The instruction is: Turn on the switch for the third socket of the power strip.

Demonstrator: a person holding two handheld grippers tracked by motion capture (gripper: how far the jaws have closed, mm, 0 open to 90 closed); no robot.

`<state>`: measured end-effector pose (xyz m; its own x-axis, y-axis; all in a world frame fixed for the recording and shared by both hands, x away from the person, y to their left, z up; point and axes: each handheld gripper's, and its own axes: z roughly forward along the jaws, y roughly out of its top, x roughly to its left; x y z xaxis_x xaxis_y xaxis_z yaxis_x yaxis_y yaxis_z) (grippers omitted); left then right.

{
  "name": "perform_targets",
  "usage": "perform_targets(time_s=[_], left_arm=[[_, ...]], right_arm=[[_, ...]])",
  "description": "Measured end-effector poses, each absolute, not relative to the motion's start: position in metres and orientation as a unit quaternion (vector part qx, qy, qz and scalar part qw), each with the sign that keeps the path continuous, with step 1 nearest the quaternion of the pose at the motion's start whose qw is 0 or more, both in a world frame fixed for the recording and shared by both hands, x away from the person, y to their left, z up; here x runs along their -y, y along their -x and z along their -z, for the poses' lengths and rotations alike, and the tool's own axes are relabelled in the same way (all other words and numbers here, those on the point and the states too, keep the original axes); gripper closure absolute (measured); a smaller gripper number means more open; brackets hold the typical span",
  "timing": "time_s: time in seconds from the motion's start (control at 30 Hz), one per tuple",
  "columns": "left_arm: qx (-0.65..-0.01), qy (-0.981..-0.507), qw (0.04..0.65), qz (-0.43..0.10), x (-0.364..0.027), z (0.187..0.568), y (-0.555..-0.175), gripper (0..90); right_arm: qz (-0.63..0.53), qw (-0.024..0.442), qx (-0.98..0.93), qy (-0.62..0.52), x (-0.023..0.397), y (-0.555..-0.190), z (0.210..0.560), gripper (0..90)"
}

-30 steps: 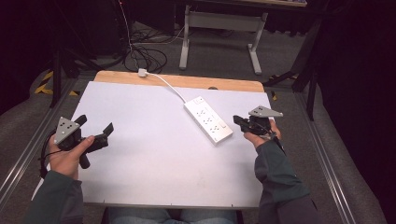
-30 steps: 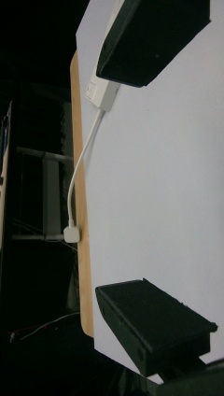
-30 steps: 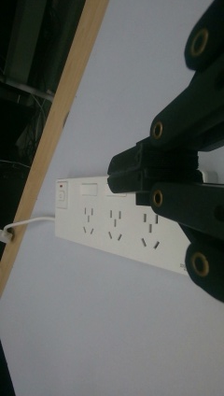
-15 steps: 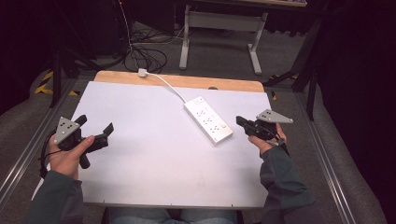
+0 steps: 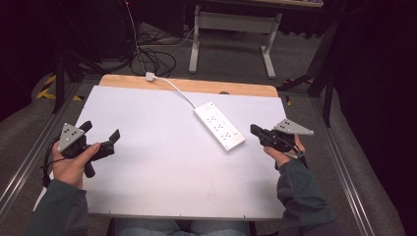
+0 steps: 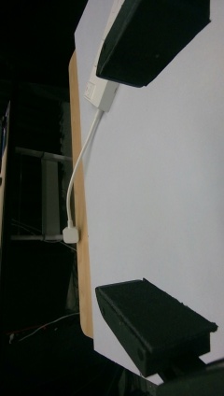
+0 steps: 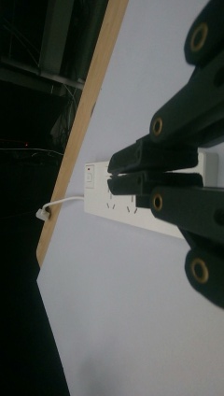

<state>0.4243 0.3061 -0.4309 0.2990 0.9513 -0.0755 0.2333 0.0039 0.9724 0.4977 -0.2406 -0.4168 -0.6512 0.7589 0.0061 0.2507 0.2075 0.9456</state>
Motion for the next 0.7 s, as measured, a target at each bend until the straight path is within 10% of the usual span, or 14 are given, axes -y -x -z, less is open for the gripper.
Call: perform_targets(time_s=[0.7], left_arm=[[-0.482,-0.615,0.52,-0.345,-0.3062,0.4309,-0.4241,1.3]], right_arm=[[-0.551,0.252,-0.732,-0.313,0.2393,-0.4969,0.414,46.0]])
